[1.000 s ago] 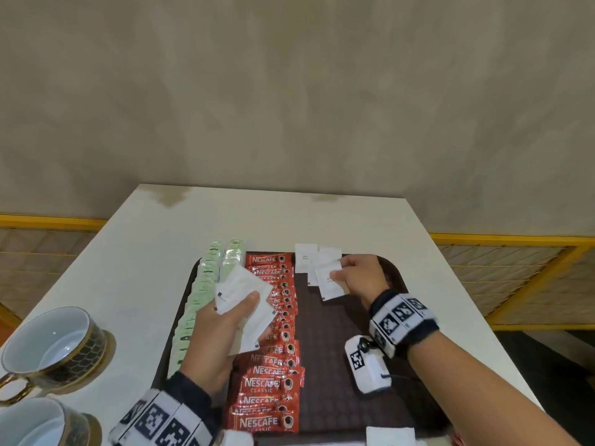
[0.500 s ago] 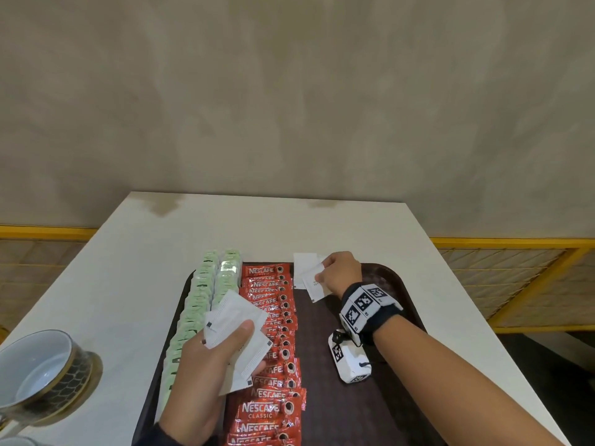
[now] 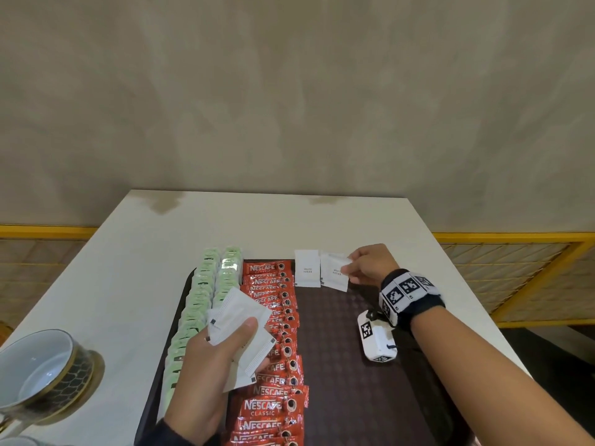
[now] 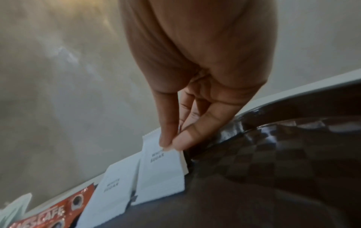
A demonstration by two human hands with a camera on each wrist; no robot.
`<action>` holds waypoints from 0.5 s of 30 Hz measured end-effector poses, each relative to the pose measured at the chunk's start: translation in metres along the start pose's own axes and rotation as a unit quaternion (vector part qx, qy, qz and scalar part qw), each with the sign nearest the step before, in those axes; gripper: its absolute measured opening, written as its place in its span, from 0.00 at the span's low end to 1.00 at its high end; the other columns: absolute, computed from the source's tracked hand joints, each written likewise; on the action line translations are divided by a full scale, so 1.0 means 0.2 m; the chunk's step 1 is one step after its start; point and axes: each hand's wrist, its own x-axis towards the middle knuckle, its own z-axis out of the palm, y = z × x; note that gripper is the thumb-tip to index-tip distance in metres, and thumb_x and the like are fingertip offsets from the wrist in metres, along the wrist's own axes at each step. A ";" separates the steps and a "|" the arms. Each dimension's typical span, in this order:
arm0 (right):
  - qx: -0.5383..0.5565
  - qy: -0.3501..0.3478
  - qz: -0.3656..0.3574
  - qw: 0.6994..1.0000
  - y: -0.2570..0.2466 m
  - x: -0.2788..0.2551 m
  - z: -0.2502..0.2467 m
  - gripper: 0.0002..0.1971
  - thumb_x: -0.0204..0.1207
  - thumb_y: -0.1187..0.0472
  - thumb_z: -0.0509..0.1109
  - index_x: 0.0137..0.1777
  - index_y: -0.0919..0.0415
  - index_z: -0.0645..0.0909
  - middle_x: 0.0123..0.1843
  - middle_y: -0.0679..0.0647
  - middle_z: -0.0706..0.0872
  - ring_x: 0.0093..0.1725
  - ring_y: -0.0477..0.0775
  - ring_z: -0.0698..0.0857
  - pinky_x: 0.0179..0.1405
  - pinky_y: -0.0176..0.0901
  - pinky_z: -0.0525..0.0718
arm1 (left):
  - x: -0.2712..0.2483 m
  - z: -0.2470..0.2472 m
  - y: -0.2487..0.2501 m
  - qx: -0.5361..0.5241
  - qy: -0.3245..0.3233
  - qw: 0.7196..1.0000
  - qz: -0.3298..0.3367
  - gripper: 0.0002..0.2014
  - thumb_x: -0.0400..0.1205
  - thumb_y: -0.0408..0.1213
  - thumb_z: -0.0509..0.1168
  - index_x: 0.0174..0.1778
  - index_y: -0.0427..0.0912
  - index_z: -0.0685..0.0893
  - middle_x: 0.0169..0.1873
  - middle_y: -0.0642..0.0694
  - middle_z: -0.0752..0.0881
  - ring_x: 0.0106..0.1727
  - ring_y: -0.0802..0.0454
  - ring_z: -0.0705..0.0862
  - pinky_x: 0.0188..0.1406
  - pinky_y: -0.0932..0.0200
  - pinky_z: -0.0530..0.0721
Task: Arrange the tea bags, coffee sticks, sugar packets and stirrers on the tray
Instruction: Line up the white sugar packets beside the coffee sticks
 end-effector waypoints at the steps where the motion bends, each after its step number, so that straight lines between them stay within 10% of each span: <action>1: -0.016 0.005 -0.006 1.000 0.00 0.01 0.00 0.13 0.65 0.80 0.78 0.31 0.64 0.81 0.44 0.64 0.88 0.40 0.59 0.88 0.28 0.41 0.87 | 0.00 0.00 0.00 -0.001 0.000 1.000 -0.001 0.12 0.77 0.32 0.71 0.56 0.39 0.86 0.44 0.37 0.92 0.38 0.41 0.91 0.37 0.46 0.91; 9: -0.106 0.028 -0.053 0.993 -0.03 0.04 0.04 0.11 0.64 0.78 0.79 0.32 0.64 0.83 0.40 0.63 0.87 0.37 0.61 0.89 0.44 0.55 0.92 | 0.01 0.00 -0.01 -0.002 -0.006 1.000 -0.001 0.11 0.78 0.31 0.70 0.55 0.38 0.86 0.43 0.36 0.92 0.36 0.41 0.91 0.29 0.52 0.89; 15: -0.191 0.068 -0.112 0.973 -0.06 0.01 0.09 0.15 0.61 0.73 0.80 0.42 0.62 0.77 0.38 0.59 0.86 0.30 0.56 0.85 0.32 0.45 0.88 | 0.02 0.02 -0.02 -0.002 -0.024 0.999 -0.021 0.11 0.78 0.32 0.70 0.56 0.39 0.85 0.44 0.38 0.92 0.38 0.43 0.92 0.38 0.45 0.91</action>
